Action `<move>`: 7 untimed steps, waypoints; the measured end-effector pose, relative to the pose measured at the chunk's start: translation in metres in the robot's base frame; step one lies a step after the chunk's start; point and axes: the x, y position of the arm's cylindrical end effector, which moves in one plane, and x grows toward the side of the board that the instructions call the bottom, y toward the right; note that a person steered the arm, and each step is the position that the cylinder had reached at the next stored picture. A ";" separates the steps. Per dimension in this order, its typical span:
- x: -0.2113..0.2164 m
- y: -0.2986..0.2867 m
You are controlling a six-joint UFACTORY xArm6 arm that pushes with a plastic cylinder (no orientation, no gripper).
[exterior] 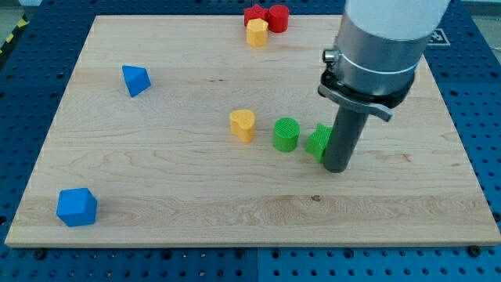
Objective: Slide the green star towards the right side of the board
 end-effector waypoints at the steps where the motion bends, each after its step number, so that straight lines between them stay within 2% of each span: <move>1: 0.025 -0.035; 2: 0.016 -0.044; 3: -0.022 -0.044; 4: -0.025 -0.035; 5: -0.051 -0.022; 7: -0.023 -0.006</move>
